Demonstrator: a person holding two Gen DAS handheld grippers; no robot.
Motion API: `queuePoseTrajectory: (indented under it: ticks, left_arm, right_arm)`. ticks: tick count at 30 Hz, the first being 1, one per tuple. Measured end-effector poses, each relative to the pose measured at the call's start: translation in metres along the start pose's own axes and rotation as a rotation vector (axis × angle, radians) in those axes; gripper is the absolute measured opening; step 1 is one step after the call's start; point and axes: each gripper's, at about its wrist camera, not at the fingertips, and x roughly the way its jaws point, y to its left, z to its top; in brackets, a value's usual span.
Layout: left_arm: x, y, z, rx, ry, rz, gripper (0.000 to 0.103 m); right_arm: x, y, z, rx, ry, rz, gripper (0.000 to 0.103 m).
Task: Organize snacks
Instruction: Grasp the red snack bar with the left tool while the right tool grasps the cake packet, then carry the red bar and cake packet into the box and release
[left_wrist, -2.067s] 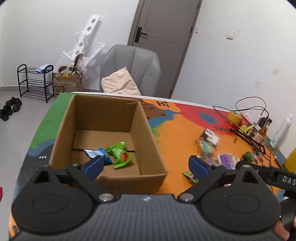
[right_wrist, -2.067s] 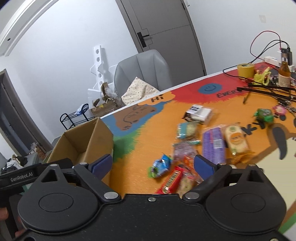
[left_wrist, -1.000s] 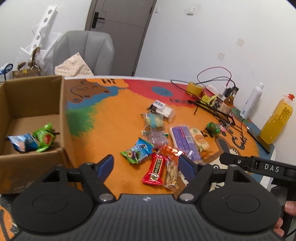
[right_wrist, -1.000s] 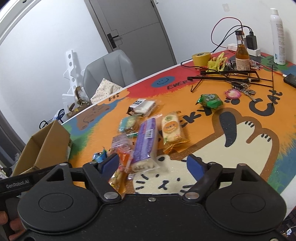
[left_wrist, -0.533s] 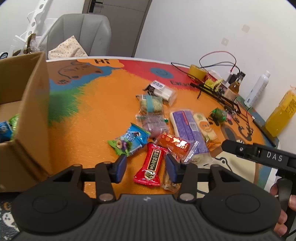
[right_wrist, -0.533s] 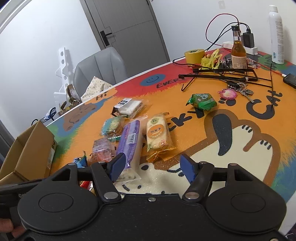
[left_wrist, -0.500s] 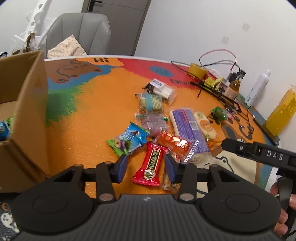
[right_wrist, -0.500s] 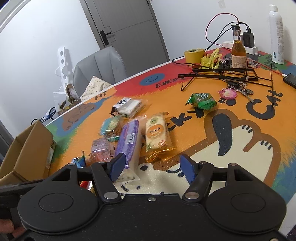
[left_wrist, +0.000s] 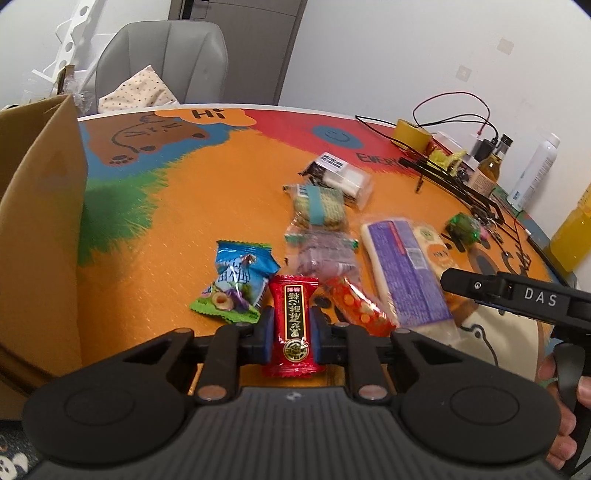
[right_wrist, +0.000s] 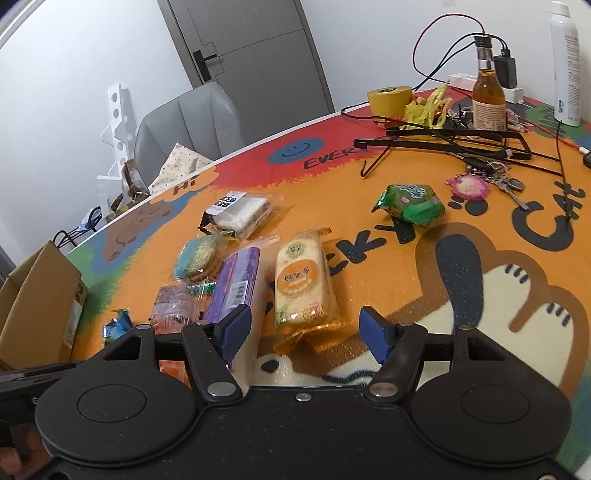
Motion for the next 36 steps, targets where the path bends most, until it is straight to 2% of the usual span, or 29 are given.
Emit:
queuePoseTrajectory:
  ticks: [8, 10, 11, 13, 26, 36]
  left_arm:
    - [-0.001, 0.006, 0.010, -0.011, -0.020, 0.003, 0.018]
    - [-0.001, 0.006, 0.011, -0.010, -0.023, -0.003, 0.018]
    - [-0.002, 0.006, 0.012, -0.011, -0.024, -0.006, 0.018]
    - [-0.004, 0.006, 0.012, -0.013, -0.027, -0.012, 0.018]
    - [-0.030, 0.007, 0.010, -0.006, -0.067, -0.022, 0.018]
    - [-0.059, 0.016, 0.013, -0.017, -0.113, -0.015, 0.018]
  right_arm:
    - [0.013, 0.006, 0.005, -0.033, -0.003, -0.032, 0.064]
    - [0.016, 0.009, 0.005, -0.055, 0.010, -0.054, 0.043]
    - [0.016, 0.013, 0.005, -0.082, 0.017, -0.078, 0.038]
    - [0.013, 0.013, 0.006, -0.087, 0.037, -0.067, 0.032]
    - [-0.027, 0.010, -0.003, -0.025, -0.021, -0.043, 0.031]
    - [-0.046, 0.032, -0.001, -0.034, -0.061, 0.001, 0.031]
